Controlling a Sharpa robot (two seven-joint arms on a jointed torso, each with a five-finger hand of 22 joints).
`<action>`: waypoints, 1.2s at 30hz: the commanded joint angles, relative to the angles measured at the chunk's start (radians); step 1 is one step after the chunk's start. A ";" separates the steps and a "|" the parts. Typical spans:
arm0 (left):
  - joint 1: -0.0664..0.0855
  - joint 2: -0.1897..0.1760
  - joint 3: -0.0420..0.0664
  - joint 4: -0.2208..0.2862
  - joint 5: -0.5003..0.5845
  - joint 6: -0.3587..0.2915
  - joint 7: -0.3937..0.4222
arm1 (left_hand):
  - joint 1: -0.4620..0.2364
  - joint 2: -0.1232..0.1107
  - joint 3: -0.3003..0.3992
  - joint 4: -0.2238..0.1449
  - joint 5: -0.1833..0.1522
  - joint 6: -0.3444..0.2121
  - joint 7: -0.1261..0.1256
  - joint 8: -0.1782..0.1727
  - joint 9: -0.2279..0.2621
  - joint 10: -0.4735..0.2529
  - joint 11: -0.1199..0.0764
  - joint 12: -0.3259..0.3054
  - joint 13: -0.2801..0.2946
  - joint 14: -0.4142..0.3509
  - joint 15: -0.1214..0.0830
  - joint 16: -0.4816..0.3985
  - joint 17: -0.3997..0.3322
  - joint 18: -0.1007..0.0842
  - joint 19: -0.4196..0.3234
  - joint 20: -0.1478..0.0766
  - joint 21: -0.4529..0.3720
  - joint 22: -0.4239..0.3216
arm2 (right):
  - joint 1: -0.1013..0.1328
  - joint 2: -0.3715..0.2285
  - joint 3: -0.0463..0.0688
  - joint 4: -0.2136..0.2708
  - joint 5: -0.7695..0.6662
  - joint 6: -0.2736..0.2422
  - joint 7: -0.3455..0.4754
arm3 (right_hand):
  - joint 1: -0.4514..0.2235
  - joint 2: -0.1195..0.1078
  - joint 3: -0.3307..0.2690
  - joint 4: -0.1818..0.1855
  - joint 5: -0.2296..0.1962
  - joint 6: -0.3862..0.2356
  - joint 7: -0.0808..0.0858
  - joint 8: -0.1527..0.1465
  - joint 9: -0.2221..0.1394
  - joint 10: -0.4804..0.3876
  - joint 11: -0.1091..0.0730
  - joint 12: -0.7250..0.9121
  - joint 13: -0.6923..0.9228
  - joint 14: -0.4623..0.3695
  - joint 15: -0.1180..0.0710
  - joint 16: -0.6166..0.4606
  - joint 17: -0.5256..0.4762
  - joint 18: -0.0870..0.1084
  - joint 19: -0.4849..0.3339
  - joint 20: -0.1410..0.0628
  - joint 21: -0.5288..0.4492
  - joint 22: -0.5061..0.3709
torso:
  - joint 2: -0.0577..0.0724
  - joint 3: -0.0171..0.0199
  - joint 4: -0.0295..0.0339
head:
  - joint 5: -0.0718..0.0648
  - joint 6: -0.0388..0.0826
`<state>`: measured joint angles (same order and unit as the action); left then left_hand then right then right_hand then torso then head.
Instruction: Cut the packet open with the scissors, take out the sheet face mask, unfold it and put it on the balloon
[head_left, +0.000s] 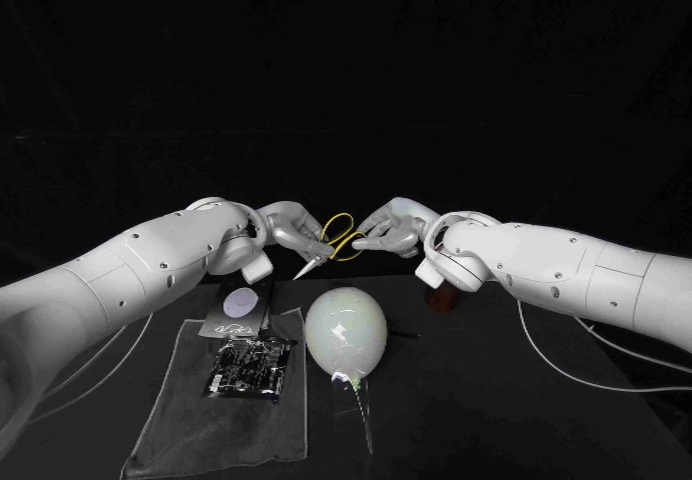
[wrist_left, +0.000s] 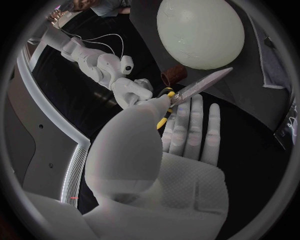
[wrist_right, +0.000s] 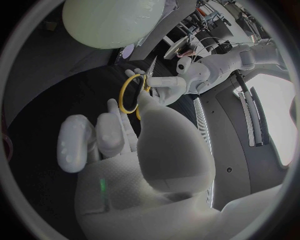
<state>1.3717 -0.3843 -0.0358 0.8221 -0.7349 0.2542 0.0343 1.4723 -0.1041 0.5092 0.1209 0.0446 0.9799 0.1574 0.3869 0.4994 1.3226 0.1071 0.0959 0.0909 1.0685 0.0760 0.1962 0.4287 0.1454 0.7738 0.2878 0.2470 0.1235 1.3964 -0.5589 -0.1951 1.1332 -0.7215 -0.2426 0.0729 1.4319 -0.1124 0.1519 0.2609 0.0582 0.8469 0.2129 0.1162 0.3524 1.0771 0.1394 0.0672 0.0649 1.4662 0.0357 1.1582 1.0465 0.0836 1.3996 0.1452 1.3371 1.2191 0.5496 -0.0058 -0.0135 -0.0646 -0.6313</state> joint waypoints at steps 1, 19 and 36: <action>0.002 0.000 0.001 0.007 0.007 -0.004 0.019 | -0.001 0.011 0.070 -0.062 0.004 0.000 -0.003 0.003 0.002 0.023 -0.019 0.003 0.001 0.006 0.001 -0.006 0.001 0.021 0.005 -0.002 0.006 0.002 | -0.002 0.004 0.001 -0.003 0.003 0.023 0.005 | 0.008 0.019 0.005 -0.006 -0.003 -0.008 0.000 0.008 -0.002 -0.006 -0.001 -0.003 0.000 0.001 0.010 0.007 0.003 -0.010 -0.005 0.001 0.001 0.005 | 0.000 -0.0001 -0.0001 | 0.001 -0.001; 0.002 -0.006 0.002 0.022 0.006 -0.022 0.028 | -0.004 0.011 0.073 -0.065 0.004 -0.001 -0.003 0.003 0.004 0.023 -0.019 0.003 0.001 0.005 0.001 -0.007 0.002 0.020 0.005 -0.002 0.007 0.002 | -0.008 -0.001 0.000 -0.002 0.054 -0.031 0.046 | 0.101 0.137 0.187 -0.051 -0.009 0.184 -0.105 0.140 0.059 0.285 -0.104 0.088 0.039 0.020 -0.072 0.083 0.069 -0.033 0.046 -0.069 0.091 0.133 | -0.001 0.0004 -0.0013 | 0.001 -0.006; 0.005 -0.004 0.002 0.028 0.043 -0.169 0.070 | -0.163 -0.127 -0.026 -0.008 0.003 -0.253 0.091 -0.170 -0.072 -0.354 0.099 -0.035 -0.030 -0.217 0.104 -0.130 -0.037 -0.087 -0.341 0.007 -0.144 -0.073 | -0.007 -0.015 0.001 0.000 0.146 -0.064 -0.005 | 0.044 0.091 0.308 -0.077 -0.009 0.184 -0.113 0.183 0.109 0.337 -0.114 0.075 0.057 0.019 -0.082 0.083 0.061 -0.034 0.043 -0.082 0.096 0.143 | 0.000 0.0003 -0.0001 | -0.005 -0.006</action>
<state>1.3743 -0.3899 -0.0354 0.8497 -0.7148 0.1375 0.0837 1.3143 -0.2202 0.4959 0.1089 0.0518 0.7447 0.2011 0.2277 0.4335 0.9946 0.1976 0.0612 0.0594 0.8691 0.1726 0.0750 0.3960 0.0724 0.4884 0.2943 0.1240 0.0601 1.3884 -0.5746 -0.1953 1.1364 -0.6017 -0.2911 0.0948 1.4821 -0.0229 0.4473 0.1931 0.0464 1.0318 0.1042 0.2946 0.4366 1.3082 0.1017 0.1479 0.1202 1.4632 -0.0364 1.2362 1.1086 0.0672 1.4462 0.0698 1.4307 1.3079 0.5486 -0.0057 -0.0146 -0.0675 -0.6379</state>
